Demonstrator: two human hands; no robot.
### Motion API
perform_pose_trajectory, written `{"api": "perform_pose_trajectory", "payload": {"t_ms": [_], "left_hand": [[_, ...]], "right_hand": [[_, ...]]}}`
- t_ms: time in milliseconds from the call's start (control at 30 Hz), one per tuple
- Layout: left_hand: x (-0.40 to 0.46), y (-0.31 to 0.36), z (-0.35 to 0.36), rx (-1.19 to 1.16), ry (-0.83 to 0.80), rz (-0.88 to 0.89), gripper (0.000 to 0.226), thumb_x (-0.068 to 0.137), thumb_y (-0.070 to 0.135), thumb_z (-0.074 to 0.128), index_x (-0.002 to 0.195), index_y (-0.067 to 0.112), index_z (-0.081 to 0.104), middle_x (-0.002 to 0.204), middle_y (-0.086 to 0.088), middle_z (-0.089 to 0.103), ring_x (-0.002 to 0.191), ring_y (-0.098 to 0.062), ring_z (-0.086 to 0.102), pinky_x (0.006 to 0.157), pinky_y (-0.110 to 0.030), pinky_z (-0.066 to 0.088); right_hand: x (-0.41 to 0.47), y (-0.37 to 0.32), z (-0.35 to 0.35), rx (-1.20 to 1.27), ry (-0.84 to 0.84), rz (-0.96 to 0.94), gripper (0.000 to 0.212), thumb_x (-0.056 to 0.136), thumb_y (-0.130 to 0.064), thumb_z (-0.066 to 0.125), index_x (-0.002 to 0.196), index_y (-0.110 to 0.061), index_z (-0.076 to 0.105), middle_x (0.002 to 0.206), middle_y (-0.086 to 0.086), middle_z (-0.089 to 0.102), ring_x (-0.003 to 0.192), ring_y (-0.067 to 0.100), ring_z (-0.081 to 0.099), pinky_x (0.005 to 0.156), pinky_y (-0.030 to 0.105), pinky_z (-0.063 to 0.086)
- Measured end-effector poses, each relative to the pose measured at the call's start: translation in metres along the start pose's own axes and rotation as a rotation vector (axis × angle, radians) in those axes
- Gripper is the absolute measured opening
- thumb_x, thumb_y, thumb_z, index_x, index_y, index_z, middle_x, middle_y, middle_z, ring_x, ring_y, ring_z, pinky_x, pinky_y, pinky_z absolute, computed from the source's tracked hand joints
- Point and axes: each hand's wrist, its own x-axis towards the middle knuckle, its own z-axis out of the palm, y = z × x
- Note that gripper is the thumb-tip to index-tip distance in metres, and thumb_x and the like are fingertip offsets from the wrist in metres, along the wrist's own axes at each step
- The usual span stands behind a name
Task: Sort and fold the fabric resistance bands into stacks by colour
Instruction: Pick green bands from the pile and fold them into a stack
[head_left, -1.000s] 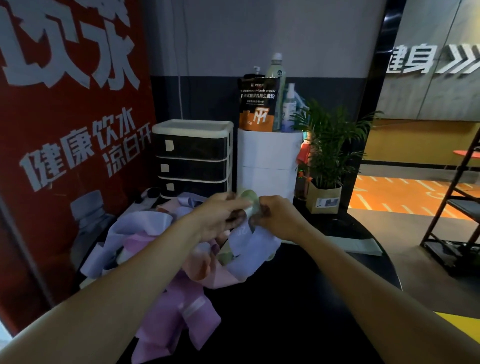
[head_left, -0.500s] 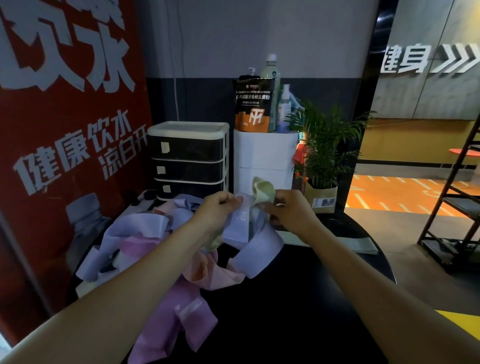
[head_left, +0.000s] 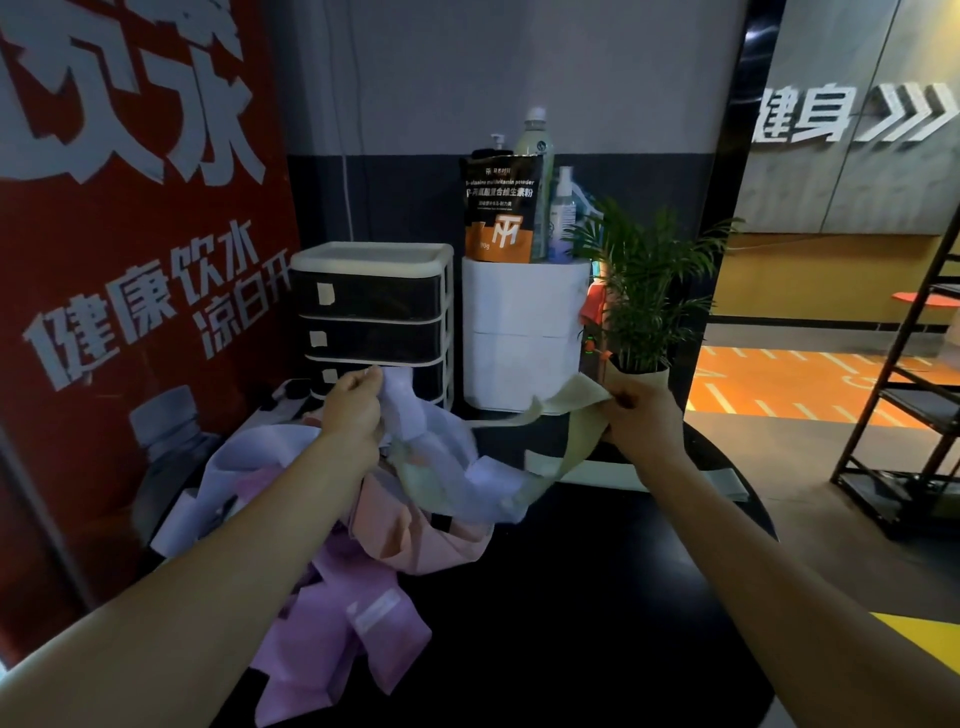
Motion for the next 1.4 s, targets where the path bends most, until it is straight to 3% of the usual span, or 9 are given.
{"api": "perform_pose_trajectory", "payload": {"t_ms": [167, 400, 500, 633, 700, 800, 933, 1067, 1400], "left_hand": [[0.007, -0.002, -0.012, 0.219, 0.108, 0.061, 0.023, 0.098, 0.024, 0.041, 0.113, 0.012, 0.053, 0.106, -0.015, 0.053, 0.099, -0.029, 0.054, 0.095, -0.040, 0.043], [-0.001, 0.006, -0.041, 0.595, 0.264, 0.380, 0.019, 0.098, 0.014, 0.037, 0.103, 0.000, 0.048, 0.096, -0.021, 0.051, 0.087, -0.031, 0.049, 0.071, -0.034, 0.033], [0.009, 0.004, -0.054, 0.767, 0.197, 0.331, 0.019, 0.097, 0.014, 0.039, 0.101, 0.000, 0.051, 0.097, -0.015, 0.052, 0.086, -0.029, 0.048, 0.072, -0.033, 0.033], [0.002, -0.008, -0.056, 1.075, 0.144, 0.247, 0.029, 0.088, 0.017, 0.053, 0.113, 0.003, 0.050, 0.130, -0.022, 0.038, 0.112, -0.040, 0.043, 0.091, -0.044, 0.040], [-0.015, -0.009, -0.044, 1.145, 0.121, 0.443, 0.034, 0.086, 0.017, 0.059, 0.117, 0.006, 0.049, 0.128, -0.020, 0.037, 0.113, -0.038, 0.043, 0.091, -0.044, 0.040], [-0.039, -0.014, -0.020, 1.074, -0.243, 0.656, 0.026, 0.085, 0.019, 0.062, 0.108, 0.011, 0.053, 0.115, -0.008, 0.046, 0.101, -0.027, 0.052, 0.087, -0.040, 0.045], [-0.062, -0.040, 0.011, 1.060, -0.579, 0.537, 0.036, 0.083, 0.031, 0.067, 0.111, 0.016, 0.051, 0.110, 0.001, 0.045, 0.100, -0.017, 0.051, 0.087, -0.033, 0.044], [-0.075, -0.043, 0.045, 0.881, -0.684, 0.493, 0.052, 0.080, 0.035, 0.071, 0.121, 0.015, 0.045, 0.114, 0.000, 0.042, 0.096, -0.010, 0.047, 0.081, -0.020, 0.036], [-0.087, -0.017, 0.095, 0.407, -0.659, 0.535, 0.058, 0.068, 0.033, 0.081, 0.110, 0.024, 0.041, 0.113, 0.000, 0.049, 0.105, -0.018, 0.053, 0.083, -0.035, 0.051]], "right_hand": [[0.004, 0.010, -0.009, -0.019, 0.084, 0.070, 0.011, 0.086, -0.008, 0.058, 0.079, -0.003, 0.065, 0.084, 0.018, 0.065, 0.085, 0.035, 0.064, 0.079, 0.055, 0.054], [0.006, 0.022, -0.013, -0.038, 0.198, 0.140, 0.019, 0.086, -0.008, 0.056, 0.083, 0.008, 0.066, 0.081, 0.020, 0.064, 0.083, 0.039, 0.063, 0.078, 0.056, 0.054], [0.000, 0.021, -0.007, -0.079, 0.150, 0.149, 0.018, 0.087, -0.009, 0.054, 0.084, 0.002, 0.067, 0.081, 0.019, 0.065, 0.080, 0.037, 0.064, 0.078, 0.050, 0.055], [-0.010, 0.015, 0.012, -0.084, 0.037, 0.123, 0.012, 0.088, -0.008, 0.055, 0.084, -0.006, 0.066, 0.080, 0.012, 0.064, 0.078, 0.029, 0.065, 0.078, 0.047, 0.057], [-0.011, 0.012, 0.021, -0.089, -0.004, 0.109, 0.011, 0.088, -0.009, 0.056, 0.090, -0.006, 0.067, 0.083, 0.010, 0.065, 0.078, 0.025, 0.065, 0.077, 0.043, 0.057], [-0.009, 0.010, 0.030, -0.091, -0.041, 0.086, 0.015, 0.087, -0.009, 0.057, 0.097, -0.005, 0.067, 0.092, 0.012, 0.068, 0.084, 0.025, 0.066, 0.079, 0.042, 0.057], [-0.011, 0.009, 0.029, -0.068, -0.068, 0.089, 0.012, 0.086, -0.009, 0.058, 0.093, -0.008, 0.068, 0.090, 0.011, 0.069, 0.084, 0.026, 0.067, 0.079, 0.044, 0.058], [-0.013, -0.001, 0.015, -0.019, -0.090, 0.034, 0.010, 0.085, -0.006, 0.059, 0.088, -0.007, 0.068, 0.087, 0.011, 0.069, 0.081, 0.028, 0.067, 0.073, 0.048, 0.058], [-0.010, -0.060, -0.026, 0.120, -0.082, -0.130, 0.014, 0.084, 0.005, 0.054, 0.085, -0.005, 0.064, 0.084, 0.013, 0.066, 0.079, 0.027, 0.067, 0.066, 0.040, 0.060]]}}
